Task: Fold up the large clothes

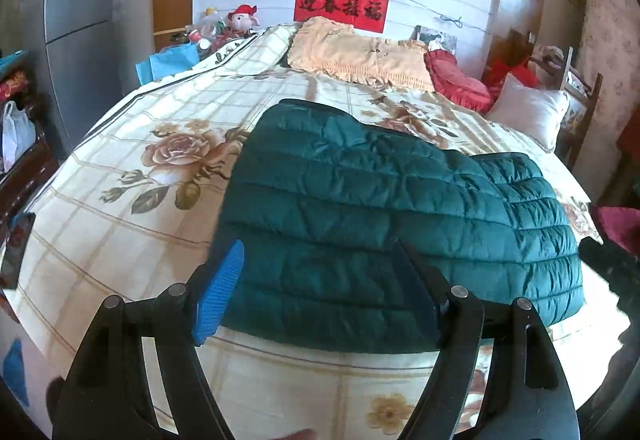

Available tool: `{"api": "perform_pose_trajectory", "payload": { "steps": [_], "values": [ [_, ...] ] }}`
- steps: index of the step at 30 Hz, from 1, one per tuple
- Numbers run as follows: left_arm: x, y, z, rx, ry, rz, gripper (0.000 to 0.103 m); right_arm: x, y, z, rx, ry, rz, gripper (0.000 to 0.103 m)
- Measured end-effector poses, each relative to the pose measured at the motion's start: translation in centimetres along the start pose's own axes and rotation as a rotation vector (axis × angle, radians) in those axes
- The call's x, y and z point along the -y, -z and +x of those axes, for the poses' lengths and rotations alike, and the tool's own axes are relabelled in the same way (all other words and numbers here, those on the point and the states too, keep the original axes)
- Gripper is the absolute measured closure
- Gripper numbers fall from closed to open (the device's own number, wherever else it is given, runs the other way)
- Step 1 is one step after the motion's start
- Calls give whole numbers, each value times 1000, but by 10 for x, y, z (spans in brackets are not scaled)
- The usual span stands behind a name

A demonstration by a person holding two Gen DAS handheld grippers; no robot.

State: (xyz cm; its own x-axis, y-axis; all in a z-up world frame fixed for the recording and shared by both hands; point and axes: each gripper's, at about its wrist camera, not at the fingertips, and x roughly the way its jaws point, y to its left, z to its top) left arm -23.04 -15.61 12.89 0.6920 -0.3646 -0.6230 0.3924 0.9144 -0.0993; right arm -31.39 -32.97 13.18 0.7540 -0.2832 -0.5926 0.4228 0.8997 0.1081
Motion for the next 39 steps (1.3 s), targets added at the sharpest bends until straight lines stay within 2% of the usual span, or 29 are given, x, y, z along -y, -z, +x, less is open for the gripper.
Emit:
{"api": "perform_pose_trajectory", "payload": {
  "steps": [4,9,21,39],
  "values": [
    [13,7,-5,10,-2,17,26,-26,8,-2,17,3,-29,0],
    [21,13,-10,24,-8,46,26,-37,21,-2,-3,2,-50,0],
    [30,16,-13,34,-1,61,26,-33,26,-4,0,6,-2,0],
    [31,17,-10,35,-11,61,26,-36,26,-4,8,35,-23,0]
  ]
}}
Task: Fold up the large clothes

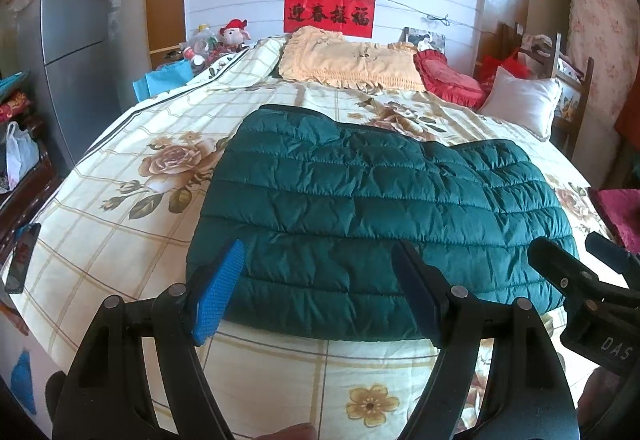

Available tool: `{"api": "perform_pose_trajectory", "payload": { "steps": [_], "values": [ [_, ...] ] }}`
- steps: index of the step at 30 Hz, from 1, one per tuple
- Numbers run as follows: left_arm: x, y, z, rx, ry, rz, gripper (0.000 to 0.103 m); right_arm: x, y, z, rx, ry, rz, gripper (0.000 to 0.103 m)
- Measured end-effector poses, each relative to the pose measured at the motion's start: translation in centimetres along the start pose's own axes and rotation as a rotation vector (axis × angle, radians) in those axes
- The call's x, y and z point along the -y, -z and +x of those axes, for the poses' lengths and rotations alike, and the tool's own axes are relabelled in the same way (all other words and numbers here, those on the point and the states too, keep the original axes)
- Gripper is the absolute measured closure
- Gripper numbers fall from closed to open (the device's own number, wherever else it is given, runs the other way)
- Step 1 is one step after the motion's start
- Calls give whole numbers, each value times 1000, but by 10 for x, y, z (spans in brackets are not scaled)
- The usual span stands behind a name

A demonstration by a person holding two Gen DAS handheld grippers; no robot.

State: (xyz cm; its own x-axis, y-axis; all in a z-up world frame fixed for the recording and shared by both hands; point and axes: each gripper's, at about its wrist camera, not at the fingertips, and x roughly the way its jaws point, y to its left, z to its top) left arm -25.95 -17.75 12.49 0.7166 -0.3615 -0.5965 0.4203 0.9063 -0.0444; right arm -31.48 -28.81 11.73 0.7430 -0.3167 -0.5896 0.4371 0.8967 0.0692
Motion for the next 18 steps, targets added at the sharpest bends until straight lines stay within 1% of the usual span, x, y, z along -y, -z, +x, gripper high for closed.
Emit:
{"api": "perform_pose_trajectory", "payload": {
  "steps": [18],
  "values": [
    [0,2,5,-9,6,9,26,1,4,5,-11,-8,14,0]
  ]
}}
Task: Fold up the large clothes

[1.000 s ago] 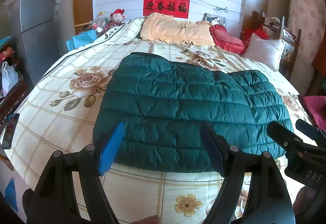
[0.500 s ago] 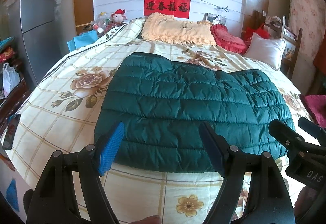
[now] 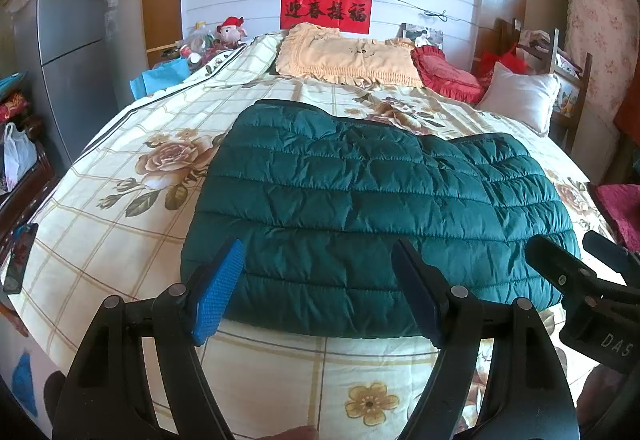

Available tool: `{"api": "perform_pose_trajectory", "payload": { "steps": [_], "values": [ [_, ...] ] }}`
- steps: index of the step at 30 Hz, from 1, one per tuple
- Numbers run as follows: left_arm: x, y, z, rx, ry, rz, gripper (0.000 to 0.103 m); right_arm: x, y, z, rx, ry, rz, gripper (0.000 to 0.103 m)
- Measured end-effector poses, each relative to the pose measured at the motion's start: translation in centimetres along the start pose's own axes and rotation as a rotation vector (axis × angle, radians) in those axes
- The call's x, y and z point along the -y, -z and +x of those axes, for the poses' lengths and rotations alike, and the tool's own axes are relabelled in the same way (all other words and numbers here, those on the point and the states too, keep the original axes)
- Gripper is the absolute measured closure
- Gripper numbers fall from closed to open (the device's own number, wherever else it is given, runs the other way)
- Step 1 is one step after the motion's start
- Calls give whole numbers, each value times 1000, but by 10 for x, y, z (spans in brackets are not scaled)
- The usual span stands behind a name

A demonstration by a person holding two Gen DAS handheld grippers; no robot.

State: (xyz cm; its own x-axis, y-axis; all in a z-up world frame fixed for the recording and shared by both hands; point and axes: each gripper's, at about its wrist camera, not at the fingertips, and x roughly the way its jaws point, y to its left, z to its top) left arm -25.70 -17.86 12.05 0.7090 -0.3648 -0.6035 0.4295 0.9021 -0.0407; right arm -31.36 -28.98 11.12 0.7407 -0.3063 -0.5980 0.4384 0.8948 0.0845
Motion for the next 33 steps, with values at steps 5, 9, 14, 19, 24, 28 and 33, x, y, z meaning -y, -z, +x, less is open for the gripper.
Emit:
{"api": "perform_pose_trajectory", "payload": {
  "steps": [5,9,14,19,24,28,33],
  "values": [
    [0,0,0,4,-1,-3,26,-2,1,1,-7,-4,-1,0],
    [0,0,0,5,-1,-3,26,-2,1,1,-7,-4,0,0],
    [-1,0,1,7,1,-2,26,-2,1,1,-8,-4,0,0],
    [0,0,0,10,1,-1,26,-1,1,1,-8,-4,-1,0],
    [1,-1,-1,12,7,-1,26,-1,2,1,-10,-5,0,0],
    [2,-1,-2,28,12,11,26,-2,1,2,-16,-9,2,0],
    [2,0,-3,52,13,30,26,-5,2,3,-20,-10,-1,0]
  ]
}}
